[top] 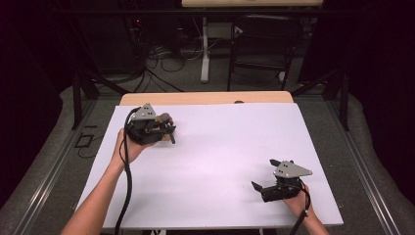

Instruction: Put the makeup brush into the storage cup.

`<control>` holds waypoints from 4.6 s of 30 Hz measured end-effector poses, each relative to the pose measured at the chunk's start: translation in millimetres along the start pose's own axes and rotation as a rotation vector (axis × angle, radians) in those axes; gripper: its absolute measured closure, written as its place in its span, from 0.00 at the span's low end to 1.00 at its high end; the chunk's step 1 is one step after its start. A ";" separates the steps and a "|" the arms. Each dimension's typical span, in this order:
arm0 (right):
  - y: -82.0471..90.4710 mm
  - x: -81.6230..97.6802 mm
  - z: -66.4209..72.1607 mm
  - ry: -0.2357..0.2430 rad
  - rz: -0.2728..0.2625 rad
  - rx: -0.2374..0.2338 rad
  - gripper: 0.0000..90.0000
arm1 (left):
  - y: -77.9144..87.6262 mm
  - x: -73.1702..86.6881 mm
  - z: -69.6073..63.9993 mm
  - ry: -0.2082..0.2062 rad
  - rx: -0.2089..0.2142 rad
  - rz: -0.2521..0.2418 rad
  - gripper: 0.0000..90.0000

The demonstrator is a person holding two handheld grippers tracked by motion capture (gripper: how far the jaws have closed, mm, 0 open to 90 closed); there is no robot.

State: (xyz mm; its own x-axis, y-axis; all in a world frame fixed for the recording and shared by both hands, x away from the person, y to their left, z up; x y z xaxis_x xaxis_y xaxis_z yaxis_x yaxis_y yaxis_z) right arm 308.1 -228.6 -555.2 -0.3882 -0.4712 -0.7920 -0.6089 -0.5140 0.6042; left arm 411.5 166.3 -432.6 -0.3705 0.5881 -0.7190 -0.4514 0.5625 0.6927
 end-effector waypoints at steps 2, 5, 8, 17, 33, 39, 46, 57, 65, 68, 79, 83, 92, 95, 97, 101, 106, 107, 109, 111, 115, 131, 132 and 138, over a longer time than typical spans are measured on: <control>0.0 0.0 0.3 -0.002 0.001 0.003 0.00 | 1.7 -1.5 2.6 0.000 -0.008 0.002 0.85; 0.0 0.0 -0.1 0.000 0.001 0.003 0.00 | 3.8 -3.9 6.9 0.005 -0.016 0.004 0.85; -0.1 -0.1 0.0 0.000 -0.002 0.004 0.00 | 4.6 -6.5 10.8 0.007 -0.024 0.011 0.85; 0.4 0.0 -0.2 0.000 0.001 0.004 0.00 | 1.1 -10.9 29.1 0.035 -0.050 0.024 0.85; 0.4 0.1 -0.7 0.000 0.000 0.006 0.00 | -3.3 -14.3 56.9 0.086 -0.095 0.040 0.85; 0.4 0.1 -0.8 0.000 0.001 0.007 0.00 | -4.7 -14.8 64.2 0.095 -0.110 0.042 0.85; 0.2 0.2 -0.9 -0.001 0.002 0.004 0.00 | -8.8 -14.0 72.4 0.117 -0.130 0.036 0.85; 0.3 0.3 -1.0 -0.001 0.004 0.005 0.00 | -18.7 -10.4 82.1 0.148 -0.152 0.032 0.85; 0.6 0.4 -1.1 0.000 0.005 0.003 0.00 | -30.8 -7.0 88.2 0.175 -0.169 0.039 0.85; 0.7 0.5 -1.1 -0.001 0.005 0.003 0.00 | -34.6 -6.1 89.7 0.179 -0.167 0.046 0.85; 0.7 0.6 -1.2 0.000 0.005 0.000 0.00 | -46.2 0.1 93.9 0.202 -0.171 0.066 0.85; 0.5 0.6 -1.3 0.001 0.006 -0.001 0.00 | -48.1 1.9 95.9 0.210 -0.169 0.067 0.85; 0.0 0.6 -1.0 0.000 0.005 0.000 0.01 | -50.1 3.7 96.6 0.211 -0.172 0.080 0.85; 0.0 0.5 -0.9 0.002 0.005 -0.001 0.01 | -50.6 3.8 96.6 0.212 -0.171 0.082 0.85; 0.1 0.6 -1.1 0.002 0.006 -0.003 0.00 | -50.4 3.8 96.8 0.211 -0.162 0.073 0.81; 0.7 0.6 -0.9 -0.003 0.001 -0.009 0.00 | -48.5 5.4 94.5 0.227 -0.187 0.072 0.10; 2.3 0.6 -2.0 -0.008 -0.003 -0.014 0.00 | -38.4 13.1 91.0 0.227 -0.184 0.043 0.02; 2.2 0.5 -2.2 -0.009 -0.006 -0.014 0.00 | -37.2 14.9 90.1 0.225 -0.188 0.042 0.01; 2.2 0.4 -2.3 -0.011 -0.007 -0.013 0.00 | -34.5 18.2 87.5 0.219 -0.183 0.035 0.01; 2.4 0.2 -2.6 -0.012 -0.010 -0.012 0.00 | -31.9 21.3 84.6 0.217 -0.179 0.025 0.00; 2.7 0.2 -3.7 -0.020 -0.016 -0.014 0.00 | -26.8 27.1 77.4 0.203 -0.172 0.004 0.00; 5.2 -2.5 -4.9 -0.034 -0.070 -0.030 0.00 | -5.5 49.3 38.7 0.145 -0.188 -0.099 0.00; 5.5 -2.8 -5.4 -0.029 -0.074 -0.031 0.00 | -4.6 50.4 37.0 0.142 -0.190 -0.106 0.00; 5.1 -2.5 -4.2 -0.037 -0.078 -0.032 0.00 | 0.6 61.1 24.0 0.143 -0.199 -0.160 0.00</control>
State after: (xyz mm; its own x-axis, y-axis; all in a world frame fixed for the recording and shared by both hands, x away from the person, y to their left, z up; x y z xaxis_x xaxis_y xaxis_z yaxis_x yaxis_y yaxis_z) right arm 308.9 -233.1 -549.8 -0.3660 -0.4019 -0.8394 -0.6160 -0.5714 0.5422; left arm 408.0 216.5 -474.7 -0.3856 0.4052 -0.8290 -0.6584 0.5086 0.5548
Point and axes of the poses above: each handheld gripper's, and its own axes: y roughly backward along the jaws, x roughly out of its underside, z roughly to its left, the point moved 3 cm from there along -y, roughly forward along the jaws, and after that the axes turned 9 degrees about z, right-handed, at the moved point
